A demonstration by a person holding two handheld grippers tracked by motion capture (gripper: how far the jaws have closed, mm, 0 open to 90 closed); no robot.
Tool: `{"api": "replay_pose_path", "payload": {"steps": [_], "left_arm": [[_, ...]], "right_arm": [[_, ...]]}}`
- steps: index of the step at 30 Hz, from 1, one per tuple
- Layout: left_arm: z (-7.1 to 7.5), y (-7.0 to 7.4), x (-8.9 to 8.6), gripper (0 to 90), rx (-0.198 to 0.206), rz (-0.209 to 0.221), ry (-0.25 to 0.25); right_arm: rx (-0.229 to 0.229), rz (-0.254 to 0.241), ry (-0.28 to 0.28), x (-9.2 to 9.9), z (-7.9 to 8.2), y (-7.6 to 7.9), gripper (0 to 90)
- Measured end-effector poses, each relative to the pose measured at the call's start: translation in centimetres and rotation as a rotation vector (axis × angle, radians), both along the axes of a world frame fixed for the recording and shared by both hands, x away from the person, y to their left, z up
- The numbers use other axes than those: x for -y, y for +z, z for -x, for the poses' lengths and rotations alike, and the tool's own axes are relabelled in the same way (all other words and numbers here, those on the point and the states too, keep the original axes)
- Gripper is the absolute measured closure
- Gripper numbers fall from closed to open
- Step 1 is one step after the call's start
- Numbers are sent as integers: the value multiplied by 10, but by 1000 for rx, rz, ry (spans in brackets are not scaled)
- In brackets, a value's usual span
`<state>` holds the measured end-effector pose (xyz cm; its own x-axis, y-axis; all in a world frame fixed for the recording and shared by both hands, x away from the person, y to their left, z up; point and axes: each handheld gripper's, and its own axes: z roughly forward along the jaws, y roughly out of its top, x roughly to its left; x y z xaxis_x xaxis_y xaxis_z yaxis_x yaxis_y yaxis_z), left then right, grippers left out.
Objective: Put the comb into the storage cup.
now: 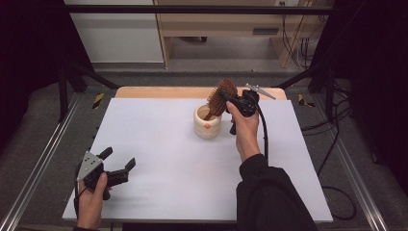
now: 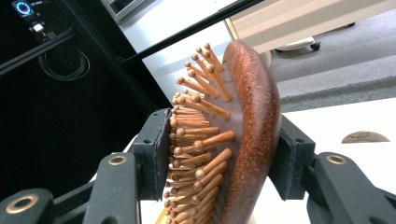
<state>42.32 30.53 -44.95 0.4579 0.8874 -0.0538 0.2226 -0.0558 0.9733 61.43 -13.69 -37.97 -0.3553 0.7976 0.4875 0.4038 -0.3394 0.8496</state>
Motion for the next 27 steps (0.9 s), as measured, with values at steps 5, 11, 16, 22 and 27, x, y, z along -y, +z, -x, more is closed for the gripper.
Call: {"api": "replay_pose_path", "payload": {"steps": [5, 11, 16, 22, 27], "left_arm": [[0, 0, 0, 17, -1, 1, 0], [0, 0, 0, 17, 0, 0, 0], [0, 0, -1, 17, 0, -2, 3], [0, 0, -1, 17, -1, -1, 4], [0, 0, -1, 17, 0, 0, 3]], "right_arm": [[0, -2, 7, 0, 0, 0, 444], [1, 1, 17, 1, 1, 1, 430], [-2, 17, 21, 1, 2, 1, 396], [-5, 30, 27, 0, 3, 2, 358], [-7, 34, 33, 0, 3, 3, 329]]}}
